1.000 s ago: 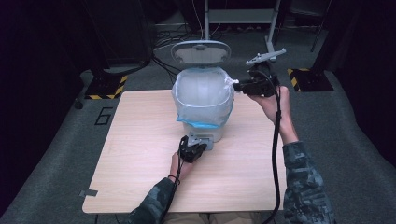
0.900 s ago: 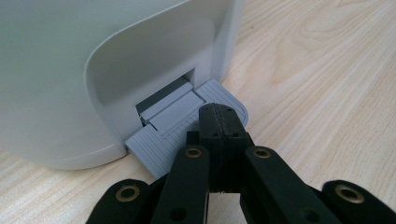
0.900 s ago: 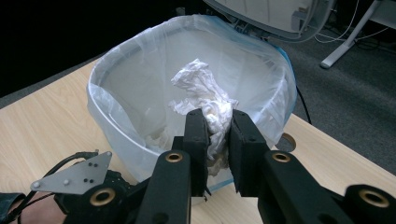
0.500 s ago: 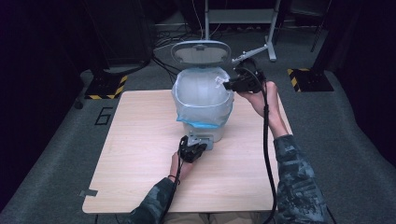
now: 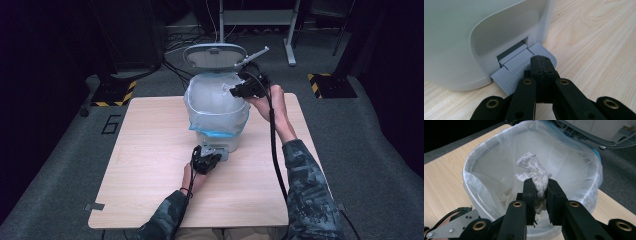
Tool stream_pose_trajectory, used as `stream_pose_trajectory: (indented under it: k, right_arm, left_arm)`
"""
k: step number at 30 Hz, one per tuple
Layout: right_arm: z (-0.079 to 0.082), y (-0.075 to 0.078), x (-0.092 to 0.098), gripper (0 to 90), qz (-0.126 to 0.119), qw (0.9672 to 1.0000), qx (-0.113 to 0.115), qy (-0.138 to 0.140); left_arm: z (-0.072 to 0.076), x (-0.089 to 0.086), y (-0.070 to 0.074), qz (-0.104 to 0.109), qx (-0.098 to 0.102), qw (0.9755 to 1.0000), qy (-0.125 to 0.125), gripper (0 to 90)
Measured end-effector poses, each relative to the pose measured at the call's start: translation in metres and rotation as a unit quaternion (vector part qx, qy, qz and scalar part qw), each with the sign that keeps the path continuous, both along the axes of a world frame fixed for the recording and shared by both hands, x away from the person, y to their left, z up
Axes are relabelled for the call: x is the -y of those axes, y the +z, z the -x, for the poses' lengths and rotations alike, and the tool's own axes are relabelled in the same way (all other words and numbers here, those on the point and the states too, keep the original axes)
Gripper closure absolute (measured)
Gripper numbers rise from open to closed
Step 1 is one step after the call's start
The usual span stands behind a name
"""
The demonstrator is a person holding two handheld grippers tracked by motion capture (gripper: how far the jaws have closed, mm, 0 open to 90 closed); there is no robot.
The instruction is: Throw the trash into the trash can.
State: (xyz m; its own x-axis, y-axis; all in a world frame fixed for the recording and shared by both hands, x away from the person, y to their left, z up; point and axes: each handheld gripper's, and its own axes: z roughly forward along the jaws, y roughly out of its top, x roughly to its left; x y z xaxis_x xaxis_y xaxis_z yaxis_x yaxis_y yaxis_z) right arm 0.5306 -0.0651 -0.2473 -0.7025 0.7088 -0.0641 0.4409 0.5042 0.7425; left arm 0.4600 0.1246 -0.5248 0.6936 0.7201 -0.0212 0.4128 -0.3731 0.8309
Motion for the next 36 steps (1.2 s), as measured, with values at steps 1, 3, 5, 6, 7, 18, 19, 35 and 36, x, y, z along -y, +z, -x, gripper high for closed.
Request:
stream_pose_trajectory:
  k: [1,3,5,6,7,18,19,35,36]
  right_arm:
    - [-0.001,-0.001,-0.002,79.2,0.004,1.0000,-0.004,0.000]
    - [-0.003,-0.003,-0.008,79.4,0.009,0.9999,-0.005,0.002]
    - [-0.005,-0.005,-0.012,79.4,0.014,0.9999,-0.006,0.003]
    - [-0.005,-0.006,-0.014,79.4,0.015,0.9998,-0.011,0.003]
    - [-0.006,-0.007,-0.016,79.4,0.017,0.9998,-0.010,0.006]
    - [-0.021,-0.020,-0.036,79.4,0.041,0.9988,-0.026,0.009]
    - [-0.023,-0.021,-0.037,79.4,0.044,0.9987,-0.025,0.009]
    - [-0.037,-0.035,-0.056,79.5,0.046,0.9981,-0.042,0.002]
    - [-0.037,-0.036,-0.057,79.4,0.045,0.9979,-0.046,-0.001]
  left_arm:
    - [0.000,0.000,0.000,0.000,0.000,1.0000,0.000,89.8]
    - [0.000,0.000,0.000,0.000,0.000,1.0000,0.000,89.8]
    - [0.000,0.000,0.000,0.000,0.000,1.0000,0.000,89.8]
    - [0.000,0.000,0.000,0.000,0.000,1.0000,0.000,89.8]
    - [0.000,0.000,0.000,0.001,0.000,1.0000,0.000,89.8]
    - [0.000,0.000,0.000,0.000,0.000,1.0000,0.000,89.8]
    - [0.000,0.000,0.000,0.000,0.000,1.0000,0.000,89.8]
    - [0.000,0.000,0.000,0.000,0.000,1.0000,0.000,89.8]
    - [0.000,0.000,0.000,0.000,0.000,1.0000,0.000,89.8]
